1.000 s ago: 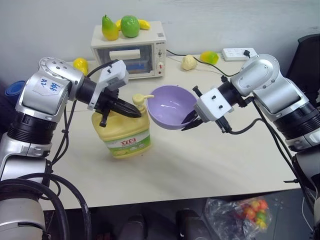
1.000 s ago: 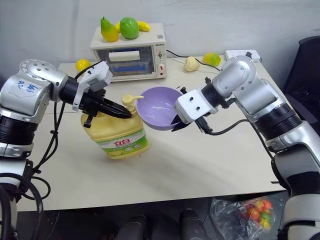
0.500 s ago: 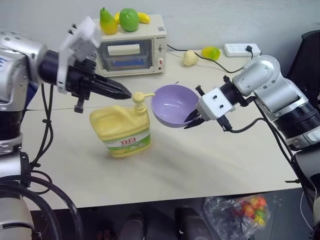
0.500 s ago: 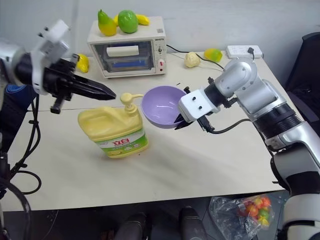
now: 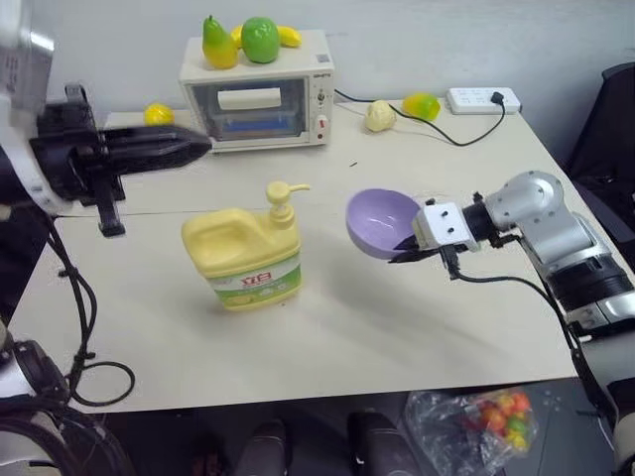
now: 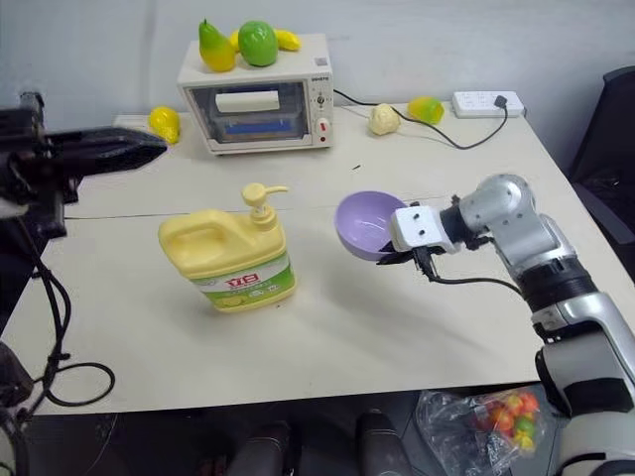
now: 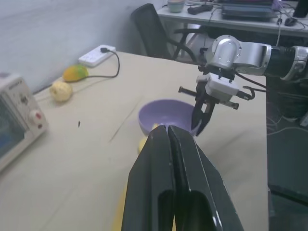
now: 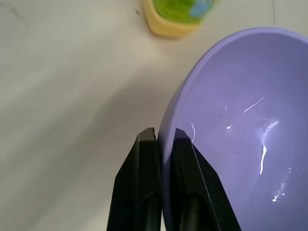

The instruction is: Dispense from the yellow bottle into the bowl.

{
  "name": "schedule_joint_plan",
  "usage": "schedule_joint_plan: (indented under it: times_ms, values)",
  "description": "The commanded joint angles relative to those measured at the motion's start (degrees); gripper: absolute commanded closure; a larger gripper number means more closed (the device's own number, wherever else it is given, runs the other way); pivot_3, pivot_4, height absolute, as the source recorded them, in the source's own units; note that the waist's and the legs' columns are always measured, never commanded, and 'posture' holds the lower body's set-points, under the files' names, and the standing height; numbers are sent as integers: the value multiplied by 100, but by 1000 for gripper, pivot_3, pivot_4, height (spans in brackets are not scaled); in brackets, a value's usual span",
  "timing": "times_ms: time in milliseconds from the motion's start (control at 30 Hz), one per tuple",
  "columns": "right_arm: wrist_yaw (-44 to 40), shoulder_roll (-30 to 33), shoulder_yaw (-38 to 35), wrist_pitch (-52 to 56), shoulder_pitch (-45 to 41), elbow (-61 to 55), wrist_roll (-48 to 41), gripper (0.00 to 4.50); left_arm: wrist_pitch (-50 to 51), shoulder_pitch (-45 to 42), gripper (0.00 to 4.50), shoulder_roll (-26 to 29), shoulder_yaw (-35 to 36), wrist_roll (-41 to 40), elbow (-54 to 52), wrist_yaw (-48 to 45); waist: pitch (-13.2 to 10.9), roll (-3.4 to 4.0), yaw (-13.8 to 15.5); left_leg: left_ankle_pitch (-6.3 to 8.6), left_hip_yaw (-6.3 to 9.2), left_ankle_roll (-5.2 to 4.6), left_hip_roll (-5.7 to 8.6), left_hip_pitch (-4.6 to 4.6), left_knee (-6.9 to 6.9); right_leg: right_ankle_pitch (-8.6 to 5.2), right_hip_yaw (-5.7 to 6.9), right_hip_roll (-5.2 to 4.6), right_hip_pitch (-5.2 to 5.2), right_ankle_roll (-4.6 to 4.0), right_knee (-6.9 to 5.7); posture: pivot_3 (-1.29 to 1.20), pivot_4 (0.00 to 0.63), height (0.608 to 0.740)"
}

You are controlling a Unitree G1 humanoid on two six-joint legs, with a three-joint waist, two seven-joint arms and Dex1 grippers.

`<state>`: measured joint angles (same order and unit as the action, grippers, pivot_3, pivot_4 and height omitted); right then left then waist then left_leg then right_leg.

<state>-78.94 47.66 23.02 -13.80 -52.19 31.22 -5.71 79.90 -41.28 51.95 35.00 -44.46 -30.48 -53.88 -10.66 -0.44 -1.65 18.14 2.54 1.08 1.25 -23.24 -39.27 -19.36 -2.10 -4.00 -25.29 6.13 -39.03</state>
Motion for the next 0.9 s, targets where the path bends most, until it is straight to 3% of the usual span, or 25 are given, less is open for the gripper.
schedule_joint_plan:
  times_ms: [33,133,533,600,700,900]
  values:
    - [558,214,-328,-256,172,603,488,4500,325,547,4161,92,683,-434,-712,232,0,-4,7,0,1,0,0,0,-1,0,-3,0,2,0,3,0,150,740]
    - [928,176,-346,-498,191,1305,873,4500,623,965,3684,212,1199,-1057,-916,132,0,-5,-16,0,-6,0,1,4,0,0,-5,1,4,-1,4,0,150,740]
    - [1786,-322,-517,-1017,-164,3282,1543,4500,392,1605,16,1154,1745,-2576,-731,416,0,-4,-167,-3,-7,6,-6,28,11,0,-6,14,24,-2,8,0,150,740]
    - [1809,-356,-551,-1040,-194,3393,1571,4500,277,1738,16,1292,1777,-2610,-704,443,0,-4,-166,-3,-4,6,-7,33,11,0,-6,15,34,-2,14,0,150,740]
    - [1742,-428,-692,-938,-231,3516,1527,3672,-118,2128,0,1420,1787,-2377,-818,399,0,-4,-156,-1,-1,5,-7,101,32,-1,-6,19,109,-3,43,0,150,740]
    - [1634,-366,-947,-936,-261,3291,1400,1737,-901,2675,0,1244,1781,-2169,-870,530,0,-4,-163,2,-2,9,-13,103,34,-1,-14,24,111,-4,47,0,150,740]
